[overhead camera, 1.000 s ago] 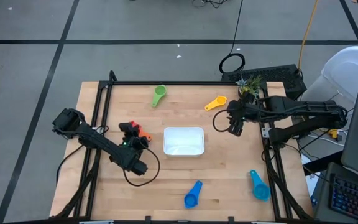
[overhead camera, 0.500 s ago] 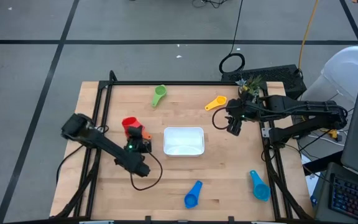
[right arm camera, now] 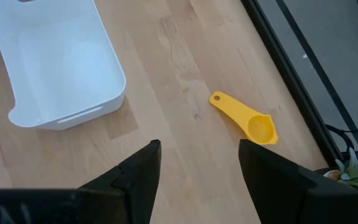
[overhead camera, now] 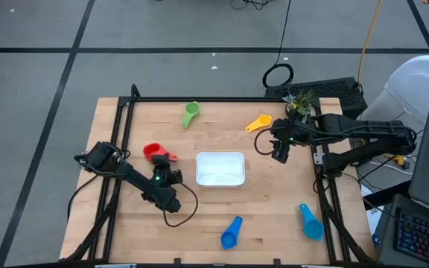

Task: Nest measuring cups in basket
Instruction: Stack the red measuring cup on top of the stacked blue and orange measuring cup

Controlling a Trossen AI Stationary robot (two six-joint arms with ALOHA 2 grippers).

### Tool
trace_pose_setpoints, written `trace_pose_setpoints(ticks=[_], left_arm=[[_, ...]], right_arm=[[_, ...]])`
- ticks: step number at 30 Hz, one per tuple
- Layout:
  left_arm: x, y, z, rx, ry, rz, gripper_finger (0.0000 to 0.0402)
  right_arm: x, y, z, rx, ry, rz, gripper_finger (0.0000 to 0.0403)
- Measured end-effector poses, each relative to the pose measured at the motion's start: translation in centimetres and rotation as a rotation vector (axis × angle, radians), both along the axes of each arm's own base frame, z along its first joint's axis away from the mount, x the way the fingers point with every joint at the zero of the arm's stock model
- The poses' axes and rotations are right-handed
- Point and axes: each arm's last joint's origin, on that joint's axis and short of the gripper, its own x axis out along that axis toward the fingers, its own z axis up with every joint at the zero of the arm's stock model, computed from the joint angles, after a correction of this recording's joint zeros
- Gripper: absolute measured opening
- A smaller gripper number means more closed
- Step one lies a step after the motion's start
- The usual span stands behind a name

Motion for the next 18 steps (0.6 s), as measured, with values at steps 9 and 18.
trace_pose_setpoints(ticks=[9,18], left_arm=[[0.0,0.0,-0.4,-0.076,0.025,0.071,0.0040],[0.8,-0.4,1.9,-0.087,-0.003,0.104,0.0041]], right_arm=[[0.1,0.0,0.0,-0.007,-0.005,0.012,0.0208],[0.2,0.0,0.1,-0.008,-0.015,0.012,0.0208]])
